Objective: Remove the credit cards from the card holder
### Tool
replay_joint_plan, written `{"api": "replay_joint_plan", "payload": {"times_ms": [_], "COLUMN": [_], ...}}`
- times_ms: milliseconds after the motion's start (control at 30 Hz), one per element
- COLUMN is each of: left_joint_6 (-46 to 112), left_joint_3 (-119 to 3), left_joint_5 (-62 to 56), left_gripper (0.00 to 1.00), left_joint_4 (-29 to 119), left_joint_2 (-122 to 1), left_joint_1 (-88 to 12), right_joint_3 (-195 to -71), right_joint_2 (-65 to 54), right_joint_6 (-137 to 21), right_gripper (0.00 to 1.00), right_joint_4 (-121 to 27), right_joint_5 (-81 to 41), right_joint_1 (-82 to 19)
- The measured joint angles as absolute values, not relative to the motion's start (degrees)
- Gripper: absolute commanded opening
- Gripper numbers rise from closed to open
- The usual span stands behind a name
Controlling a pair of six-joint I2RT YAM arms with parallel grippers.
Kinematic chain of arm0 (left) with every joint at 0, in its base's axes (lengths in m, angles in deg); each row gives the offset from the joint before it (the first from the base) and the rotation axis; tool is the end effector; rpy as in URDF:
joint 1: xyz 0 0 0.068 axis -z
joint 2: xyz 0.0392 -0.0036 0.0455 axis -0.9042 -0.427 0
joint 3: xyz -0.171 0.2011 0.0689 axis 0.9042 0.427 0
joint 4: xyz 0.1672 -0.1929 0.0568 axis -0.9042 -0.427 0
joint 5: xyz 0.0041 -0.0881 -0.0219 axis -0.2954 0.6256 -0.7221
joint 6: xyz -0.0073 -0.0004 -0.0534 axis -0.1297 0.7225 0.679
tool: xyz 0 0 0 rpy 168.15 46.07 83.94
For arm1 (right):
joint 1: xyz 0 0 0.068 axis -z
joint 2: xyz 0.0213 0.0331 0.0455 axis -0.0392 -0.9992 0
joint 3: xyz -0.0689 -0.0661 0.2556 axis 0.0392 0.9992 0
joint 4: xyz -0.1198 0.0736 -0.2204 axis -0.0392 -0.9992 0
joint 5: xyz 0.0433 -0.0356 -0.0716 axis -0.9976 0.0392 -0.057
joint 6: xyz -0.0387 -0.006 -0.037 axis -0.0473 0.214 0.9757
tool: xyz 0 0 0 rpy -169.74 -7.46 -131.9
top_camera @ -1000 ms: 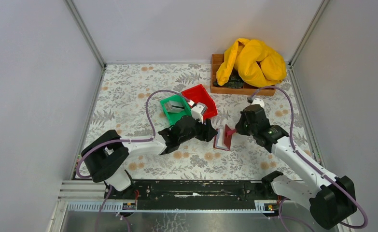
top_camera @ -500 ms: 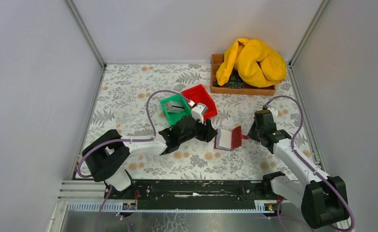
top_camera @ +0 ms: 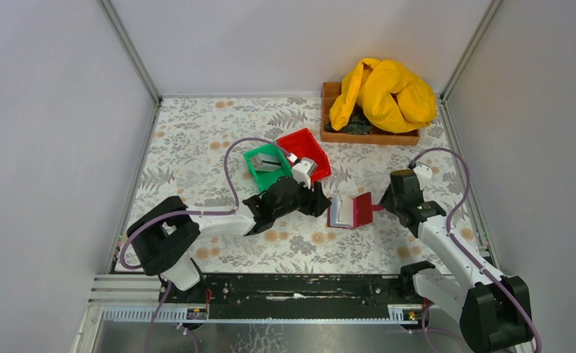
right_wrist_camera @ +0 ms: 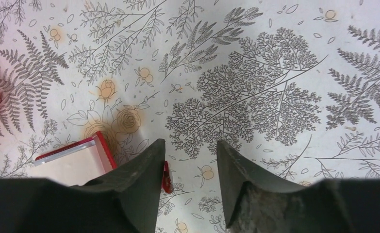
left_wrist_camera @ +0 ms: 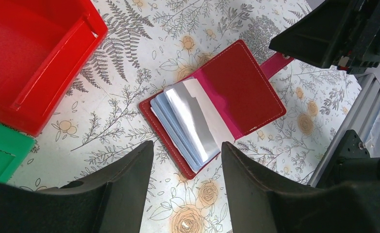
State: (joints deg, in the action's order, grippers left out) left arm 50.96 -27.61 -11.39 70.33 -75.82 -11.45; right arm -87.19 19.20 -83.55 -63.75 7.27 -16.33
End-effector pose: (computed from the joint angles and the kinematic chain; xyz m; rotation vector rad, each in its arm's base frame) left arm 0.1990 -0.2662 0.1917 0.4239 2.0265 -0.9232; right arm 0.1936 0.0365 0.2029 0.5226 2.2258 0.0189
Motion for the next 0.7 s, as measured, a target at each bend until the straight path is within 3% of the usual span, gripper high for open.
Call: {"api": "replay_joint_plan", "payload": {"times_ms": [200, 367, 467, 500, 533, 567, 700], "left_joint_6": [50.96, 50.96, 50.96, 50.96, 50.96, 50.96, 50.96], "left_joint_3": [-27.61, -27.61, -27.74, -27.94, -28.16, -28.27, -28.31], "left_joint_5": [-11.28, -11.04, -10.99, -10.99, -10.99, -10.99, -10.99], "left_gripper": [0.61, 0.61, 0.61, 0.61, 0.61, 0.61, 0.61], "left_joint_4": [70.33, 70.36, 70.31, 70.2, 70.18, 70.14, 69.96], "left_joint_2": [-76.3, -77.02, -77.92, -78.35, -78.94, -79.29, -79.75], "left_joint_1": [-11.45, -11.45, -11.45, -11.45, -11.45, -11.45, -11.45], "right_joint_3": [-87.19, -87.19, -87.19, -87.21, -87.26, -87.41, -88.85], "right_joint_2": [21.52, 23.96, 25.87, 26.59, 27.68, 28.6, 32.27], "right_joint_6": [-83.6, -83.58, -83.66, -83.6, -83.77, -83.58, -83.51], "right_gripper": [0.6, 0.56, 0.42, 0.33, 0.14, 0.03, 0.0], "right_joint_4": [-63.82, -63.77, -63.84, -63.84, -63.91, -63.95, -63.84], "right_joint_5": [8.58, 8.91, 9.15, 9.21, 9.19, 9.1, 6.9], "right_joint_1": [-16.27, -16.23, -16.23, -16.23, -16.23, -16.23, -16.16]}}
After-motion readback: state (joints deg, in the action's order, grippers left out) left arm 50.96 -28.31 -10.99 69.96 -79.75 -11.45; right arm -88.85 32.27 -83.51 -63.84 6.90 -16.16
